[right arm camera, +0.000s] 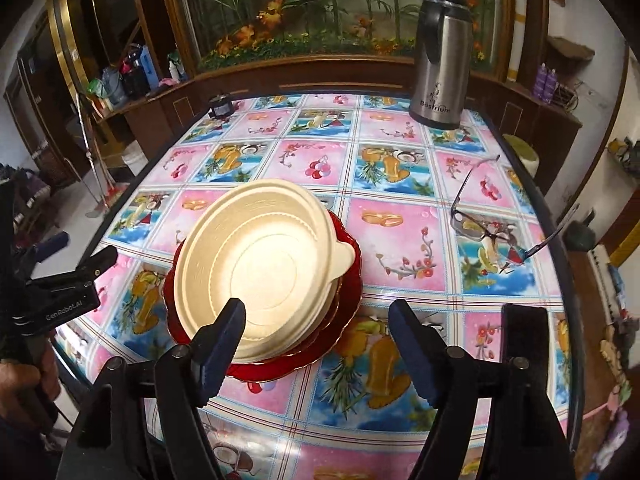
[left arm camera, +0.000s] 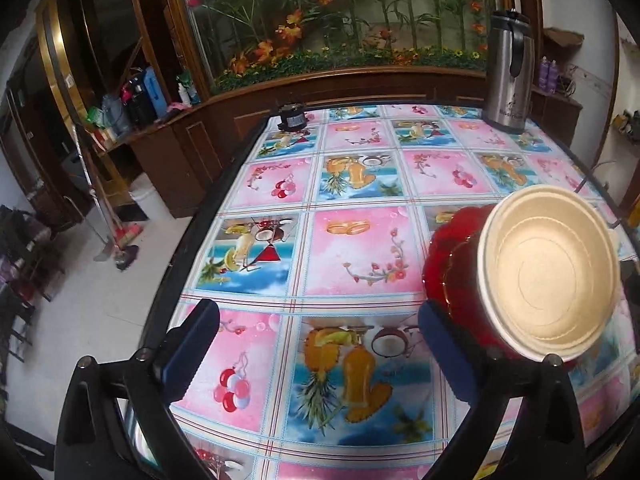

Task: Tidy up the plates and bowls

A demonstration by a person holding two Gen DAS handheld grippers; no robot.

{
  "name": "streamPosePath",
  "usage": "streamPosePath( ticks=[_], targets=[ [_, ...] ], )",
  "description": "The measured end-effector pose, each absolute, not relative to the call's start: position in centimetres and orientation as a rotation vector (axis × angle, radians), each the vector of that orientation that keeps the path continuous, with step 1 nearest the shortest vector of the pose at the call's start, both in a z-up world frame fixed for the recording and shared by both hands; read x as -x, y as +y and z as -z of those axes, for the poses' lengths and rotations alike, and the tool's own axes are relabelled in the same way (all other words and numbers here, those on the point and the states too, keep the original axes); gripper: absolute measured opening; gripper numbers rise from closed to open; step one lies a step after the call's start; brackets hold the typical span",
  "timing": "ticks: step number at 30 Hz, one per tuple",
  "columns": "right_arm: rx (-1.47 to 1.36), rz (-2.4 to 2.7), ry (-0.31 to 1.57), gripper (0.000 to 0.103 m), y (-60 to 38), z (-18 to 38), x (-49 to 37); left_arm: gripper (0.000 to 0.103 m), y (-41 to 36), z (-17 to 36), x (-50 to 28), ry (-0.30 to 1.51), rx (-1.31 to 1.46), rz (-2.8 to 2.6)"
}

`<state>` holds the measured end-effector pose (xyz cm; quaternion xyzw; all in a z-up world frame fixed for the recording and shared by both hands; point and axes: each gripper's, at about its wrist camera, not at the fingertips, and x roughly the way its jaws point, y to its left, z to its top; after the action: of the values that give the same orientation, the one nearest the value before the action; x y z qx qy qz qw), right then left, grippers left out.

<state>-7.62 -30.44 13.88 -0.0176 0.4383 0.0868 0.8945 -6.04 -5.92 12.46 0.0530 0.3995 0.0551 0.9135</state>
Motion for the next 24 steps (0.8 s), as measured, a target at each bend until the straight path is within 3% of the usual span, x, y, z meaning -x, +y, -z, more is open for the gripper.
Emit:
streamPosePath(
  ticks=[9,24],
  targets=[
    [0.127,-0.121,0.888,0.083,-28.6,-14.7,8.9,0.101,-6.3,-13.6,7.4,0.787,-0.071,0.070],
    [0.170,-0.104,0.891,0.084,-28.0,-14.8,9.4,0.103,-7.7,-15.3,7.0,0.768,-0.249,-0.128]
  ],
)
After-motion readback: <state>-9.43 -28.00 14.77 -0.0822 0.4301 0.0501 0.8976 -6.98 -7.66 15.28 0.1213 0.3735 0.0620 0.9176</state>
